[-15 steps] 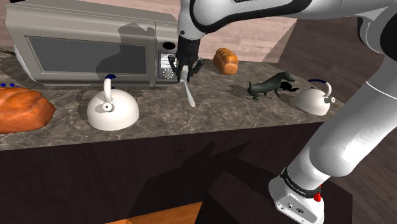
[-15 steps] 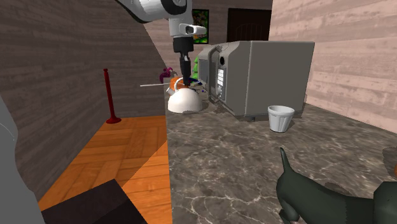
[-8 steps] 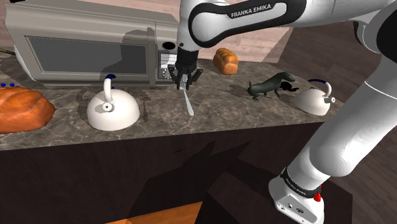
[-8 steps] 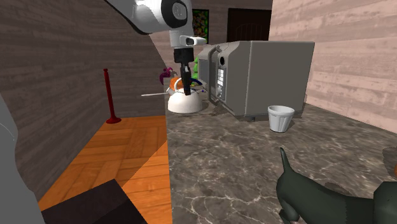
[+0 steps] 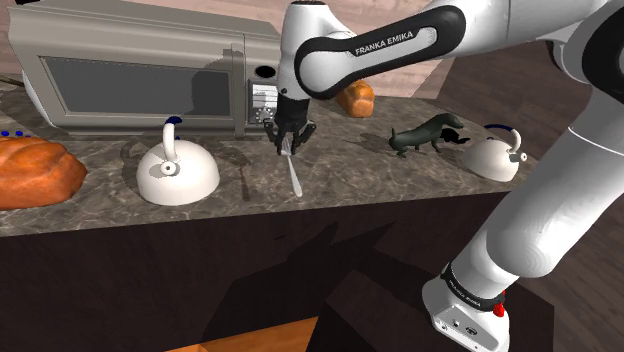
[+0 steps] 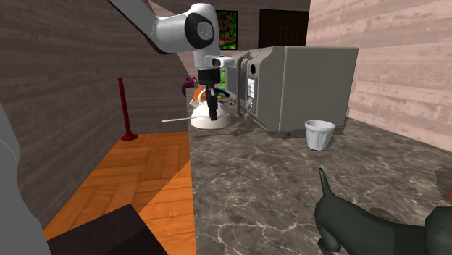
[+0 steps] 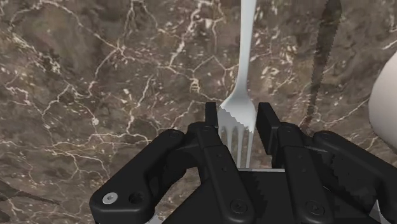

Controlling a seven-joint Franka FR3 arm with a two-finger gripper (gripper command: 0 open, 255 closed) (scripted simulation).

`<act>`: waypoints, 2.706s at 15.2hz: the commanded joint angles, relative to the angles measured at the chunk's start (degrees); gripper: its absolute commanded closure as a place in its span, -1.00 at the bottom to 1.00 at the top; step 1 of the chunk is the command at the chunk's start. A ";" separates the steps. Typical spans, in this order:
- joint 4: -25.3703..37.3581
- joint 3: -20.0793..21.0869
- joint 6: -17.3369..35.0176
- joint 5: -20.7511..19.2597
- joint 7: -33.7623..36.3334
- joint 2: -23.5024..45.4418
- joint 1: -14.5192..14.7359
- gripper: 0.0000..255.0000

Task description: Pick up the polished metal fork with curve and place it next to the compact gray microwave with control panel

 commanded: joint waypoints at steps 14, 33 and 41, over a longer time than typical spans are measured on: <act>-5.84 -0.10 11.00 -2.88 2.35 5.53 0.22 1.00; -4.92 0.13 7.92 -1.68 1.60 3.22 0.15 -1.00; -4.33 0.16 6.52 -1.23 1.29 2.33 0.15 -1.00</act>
